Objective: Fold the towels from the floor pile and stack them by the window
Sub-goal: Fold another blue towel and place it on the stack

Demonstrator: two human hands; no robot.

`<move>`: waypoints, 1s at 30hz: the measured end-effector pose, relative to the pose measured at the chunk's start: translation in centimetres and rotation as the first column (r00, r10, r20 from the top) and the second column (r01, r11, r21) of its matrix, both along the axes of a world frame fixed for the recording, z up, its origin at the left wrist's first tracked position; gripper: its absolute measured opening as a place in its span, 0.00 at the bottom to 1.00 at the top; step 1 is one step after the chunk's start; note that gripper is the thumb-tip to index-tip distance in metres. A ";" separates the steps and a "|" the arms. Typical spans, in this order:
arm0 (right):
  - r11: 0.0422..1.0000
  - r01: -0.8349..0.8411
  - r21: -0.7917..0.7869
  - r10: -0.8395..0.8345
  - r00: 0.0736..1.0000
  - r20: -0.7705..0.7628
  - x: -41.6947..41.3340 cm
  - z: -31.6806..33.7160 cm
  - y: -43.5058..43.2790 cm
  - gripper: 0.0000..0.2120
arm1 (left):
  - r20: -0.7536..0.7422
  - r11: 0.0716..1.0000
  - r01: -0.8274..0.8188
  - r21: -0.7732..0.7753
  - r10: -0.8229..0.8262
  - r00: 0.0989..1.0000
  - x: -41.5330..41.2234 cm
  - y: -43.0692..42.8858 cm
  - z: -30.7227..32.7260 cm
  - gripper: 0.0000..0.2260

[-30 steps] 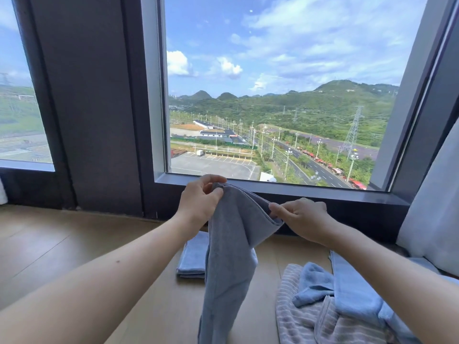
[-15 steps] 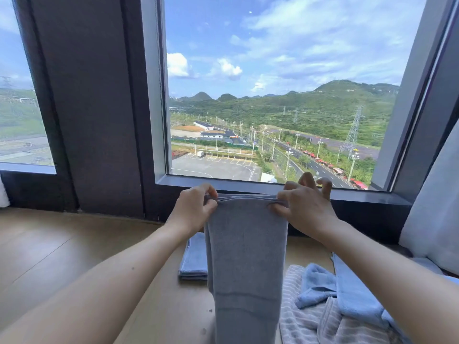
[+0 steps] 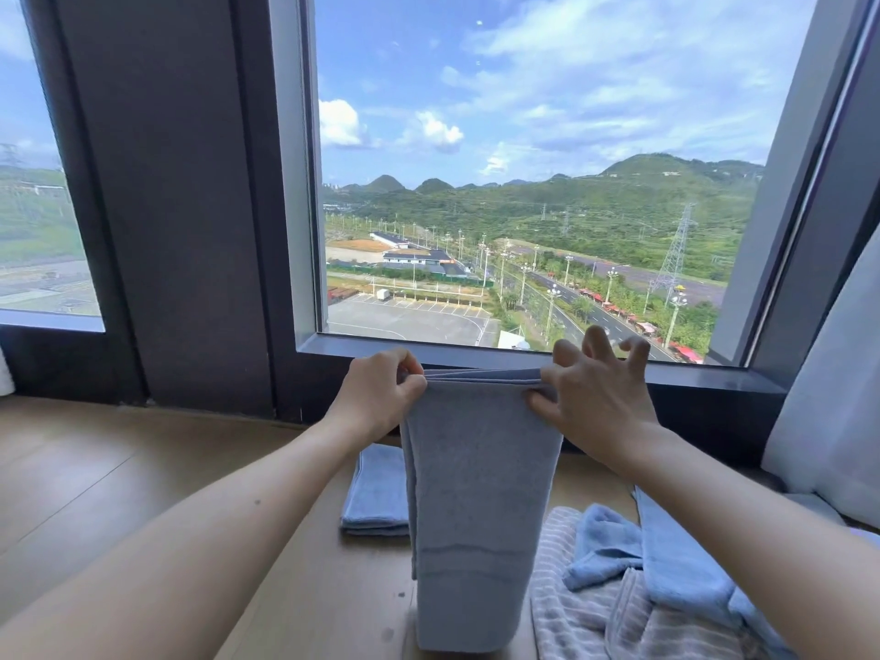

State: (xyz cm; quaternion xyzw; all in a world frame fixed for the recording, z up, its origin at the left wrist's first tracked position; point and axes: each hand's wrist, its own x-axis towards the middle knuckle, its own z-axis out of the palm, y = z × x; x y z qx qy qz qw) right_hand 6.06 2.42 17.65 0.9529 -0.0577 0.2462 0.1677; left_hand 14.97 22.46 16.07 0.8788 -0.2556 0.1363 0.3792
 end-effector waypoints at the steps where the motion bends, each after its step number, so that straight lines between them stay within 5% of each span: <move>1: 1.000 -0.001 0.009 0.001 1.000 0.011 0.1 0.0 0.1 0.19 | -0.006 1.000 -0.002 0.001 0.002 1.000 0.0 0.1 0.0 0.03; 11: 0.936 0.017 0.352 -0.032 0.999 0.037 0.2 0.3 -0.3 0.10 | -0.063 0.998 -0.006 -0.065 0.002 0.998 0.2 -0.2 0.4 0.03; 18: 0.471 -0.189 0.862 0.114 0.982 0.153 0.5 0.3 -1.3 0.09 | -0.235 0.960 -0.016 -0.278 -0.052 0.971 0.8 0.0 0.3 0.06; 23: 0.328 -0.137 0.935 0.147 0.985 0.093 0.7 0.5 -1.7 0.08 | -0.295 0.946 -0.012 -0.323 -0.088 0.951 0.9 0.0 0.2 0.05; 30: 0.124 -0.222 0.967 0.154 0.967 0.202 0.4 0.5 -1.1 0.06 | -0.327 0.907 -0.050 -0.418 -0.099 0.940 0.5 0.1 0.7 0.07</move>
